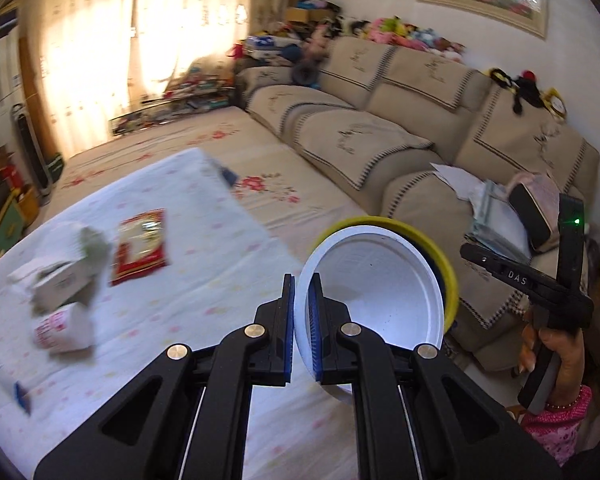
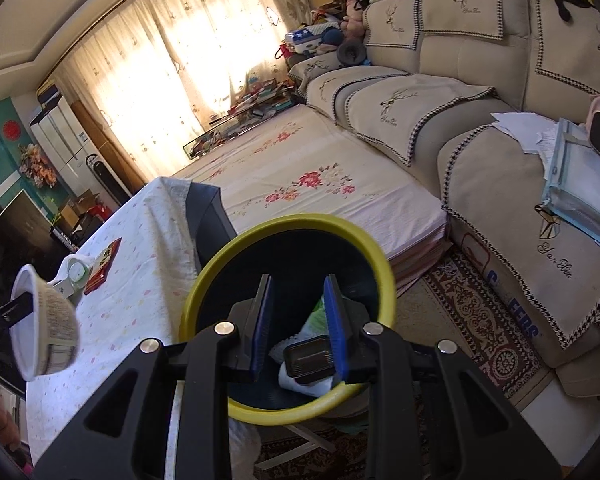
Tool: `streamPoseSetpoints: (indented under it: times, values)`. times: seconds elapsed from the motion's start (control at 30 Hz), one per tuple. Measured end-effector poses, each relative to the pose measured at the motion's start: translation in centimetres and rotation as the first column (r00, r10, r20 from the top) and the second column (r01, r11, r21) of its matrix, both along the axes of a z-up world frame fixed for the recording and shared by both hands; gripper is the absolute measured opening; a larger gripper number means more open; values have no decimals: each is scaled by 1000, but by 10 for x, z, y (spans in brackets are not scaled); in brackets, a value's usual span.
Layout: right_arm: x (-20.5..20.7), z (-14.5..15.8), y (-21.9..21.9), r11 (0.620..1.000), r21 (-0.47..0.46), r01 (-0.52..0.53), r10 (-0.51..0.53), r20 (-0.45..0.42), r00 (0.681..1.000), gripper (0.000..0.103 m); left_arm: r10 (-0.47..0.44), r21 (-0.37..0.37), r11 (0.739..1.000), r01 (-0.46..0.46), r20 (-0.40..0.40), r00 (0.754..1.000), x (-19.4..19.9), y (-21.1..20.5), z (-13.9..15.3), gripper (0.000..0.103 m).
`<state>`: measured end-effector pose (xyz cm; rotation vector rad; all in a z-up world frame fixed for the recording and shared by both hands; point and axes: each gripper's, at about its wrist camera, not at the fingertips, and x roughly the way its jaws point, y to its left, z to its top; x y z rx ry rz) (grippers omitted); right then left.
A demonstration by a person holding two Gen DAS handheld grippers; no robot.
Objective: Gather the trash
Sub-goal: 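Carry the bowl over the bin and open the left gripper, then reach the right gripper to the white supplement bottle and close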
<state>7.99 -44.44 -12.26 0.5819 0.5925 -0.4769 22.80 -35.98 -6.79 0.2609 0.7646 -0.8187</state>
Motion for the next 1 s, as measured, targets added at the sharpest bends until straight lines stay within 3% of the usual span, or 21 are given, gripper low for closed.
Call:
streamPoseSetpoints:
  times: [0.2,0.33,0.43,0.5,0.63,0.8,1.0]
  values:
    - [-23,-5,-20,999,16,51,-51,0,999,25,-47,32,998,48,-52,998,11,-68,-35,8]
    - [-32,-6,-27,998,21,67,-67,6,998,28,-50,28,998,55,-135,990,27,-95,-60,9]
    - [-34,-7,-29,997,24,72,-72,6,997,31,-31,30,999,35,-143,989,34,-106,-71,31]
    - [-34,-8,-29,997,27,70,-70,4,998,31,-26,20,999,29,-148,989,36,-105,-73,37]
    - [-28,-11,-27,998,34,60,-60,-5,998,31,-25,-8,1000,24,-119,993,33,-85,-62,49]
    - [-13,-15,-18,999,41,25,-24,-20,1000,31,22,-81,996,-25,-35,999,20,-24,-35,58]
    - [18,-17,7,998,32,-54,56,-56,997,31,181,-140,975,-174,39,983,19,78,-20,66]
